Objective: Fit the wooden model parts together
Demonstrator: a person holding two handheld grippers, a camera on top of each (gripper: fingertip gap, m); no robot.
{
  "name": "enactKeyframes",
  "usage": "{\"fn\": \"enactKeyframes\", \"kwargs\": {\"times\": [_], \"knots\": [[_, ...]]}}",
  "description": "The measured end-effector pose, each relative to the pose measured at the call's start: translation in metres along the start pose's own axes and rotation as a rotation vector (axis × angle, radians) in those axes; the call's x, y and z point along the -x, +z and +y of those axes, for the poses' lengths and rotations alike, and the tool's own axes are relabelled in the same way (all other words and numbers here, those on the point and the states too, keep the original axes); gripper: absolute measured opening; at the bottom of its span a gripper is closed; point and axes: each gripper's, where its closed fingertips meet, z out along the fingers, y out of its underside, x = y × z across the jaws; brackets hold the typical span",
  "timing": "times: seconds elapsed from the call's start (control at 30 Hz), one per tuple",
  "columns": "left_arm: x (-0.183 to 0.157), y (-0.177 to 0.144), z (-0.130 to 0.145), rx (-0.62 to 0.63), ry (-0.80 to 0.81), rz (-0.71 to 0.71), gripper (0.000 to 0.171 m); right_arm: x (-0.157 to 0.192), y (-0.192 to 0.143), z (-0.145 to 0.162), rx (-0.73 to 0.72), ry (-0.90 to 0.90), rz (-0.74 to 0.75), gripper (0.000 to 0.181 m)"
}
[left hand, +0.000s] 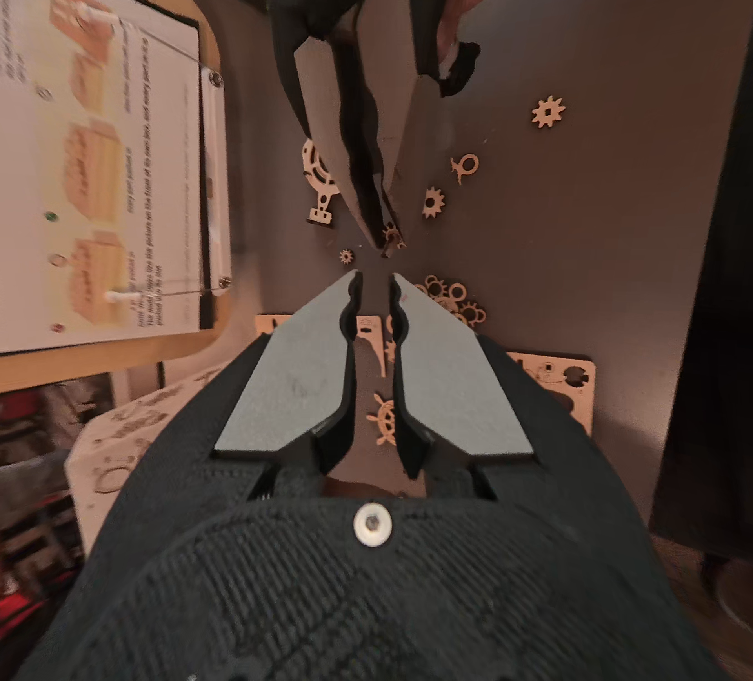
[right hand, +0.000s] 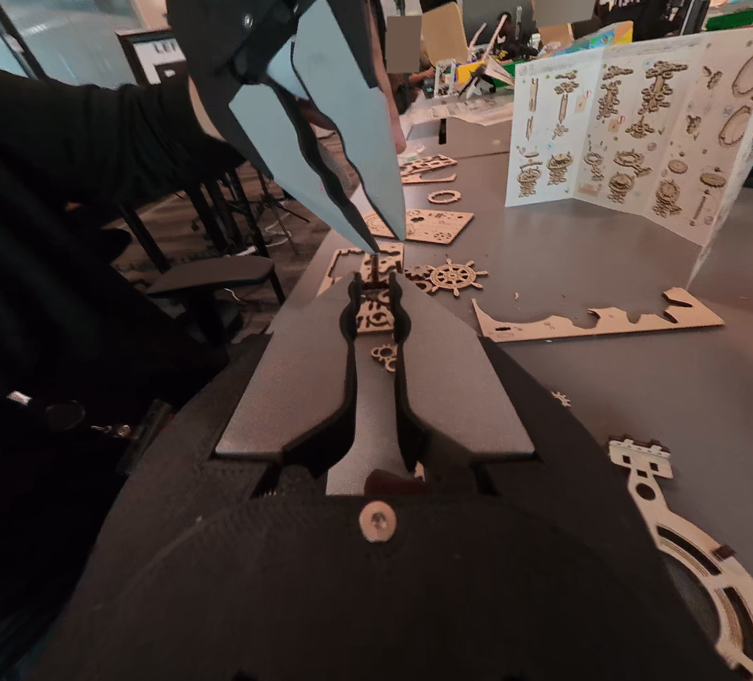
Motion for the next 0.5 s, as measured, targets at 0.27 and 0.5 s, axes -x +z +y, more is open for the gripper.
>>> {"fn": "enactKeyframes", "kwargs": {"times": [0.27,0.5], "knots": [[-0.007,-0.003,-0.020,-0.054,0.177,-0.023,0.007,0.010,-0.001,-0.008,-0.043,0.027,-0.065,0.010],[-0.013,-0.003,-0.020,-0.023,0.309,-0.038,0.004,0.015,0.000,-0.006,-0.033,0.047,-0.097,0.009]]}}
